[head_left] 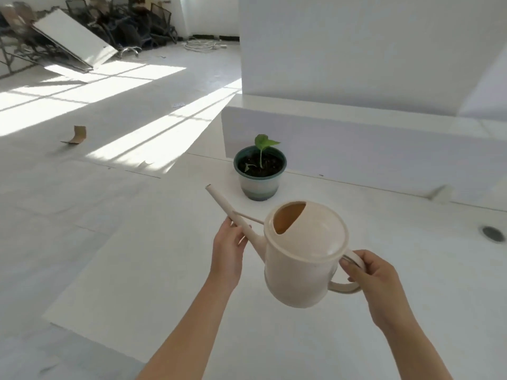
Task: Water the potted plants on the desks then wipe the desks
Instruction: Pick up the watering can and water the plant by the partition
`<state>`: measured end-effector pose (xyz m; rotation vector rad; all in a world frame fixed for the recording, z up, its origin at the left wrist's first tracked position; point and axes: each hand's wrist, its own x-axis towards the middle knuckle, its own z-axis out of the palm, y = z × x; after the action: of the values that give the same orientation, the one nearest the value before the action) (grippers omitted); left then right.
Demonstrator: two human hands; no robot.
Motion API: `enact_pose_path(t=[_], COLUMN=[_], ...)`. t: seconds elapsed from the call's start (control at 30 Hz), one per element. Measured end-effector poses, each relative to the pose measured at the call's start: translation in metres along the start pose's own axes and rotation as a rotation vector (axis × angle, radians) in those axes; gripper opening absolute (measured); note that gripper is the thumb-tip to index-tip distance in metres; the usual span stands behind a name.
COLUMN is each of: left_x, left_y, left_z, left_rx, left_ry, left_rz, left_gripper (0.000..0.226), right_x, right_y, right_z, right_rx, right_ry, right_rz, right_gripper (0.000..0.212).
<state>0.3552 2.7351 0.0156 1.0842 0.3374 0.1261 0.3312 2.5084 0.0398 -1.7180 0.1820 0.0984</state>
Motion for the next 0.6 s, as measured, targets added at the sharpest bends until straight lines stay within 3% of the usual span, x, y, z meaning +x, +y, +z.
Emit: enact_pose_path(t=[0.13, 0.3, 0.6], left_x=[0.041, 0.081, 0.121], left_y=[0.016, 0.026, 0.029], left_z=[-0.005, -0.003, 0.006], left_rx=[0.051, 0.084, 0.114], left_ry=[-0.131, -0.236, -0.268], left_rz=[-0.128, -0.262, -0.354], left_gripper=[0.03, 0.014, 0.008], right_x=[-0.006, -0.011, 0.006], right_y=[-0.011, -0.026, -0.061], right_z=[0.032, 0.067, 0.096], right_rx=[-0.019, -0.039, -0.19], right_ry=[0.191, 0.347, 0.406], right_rz=[0.038, 0.074, 0.07], right_gripper=[0.017, 0.017, 0.015])
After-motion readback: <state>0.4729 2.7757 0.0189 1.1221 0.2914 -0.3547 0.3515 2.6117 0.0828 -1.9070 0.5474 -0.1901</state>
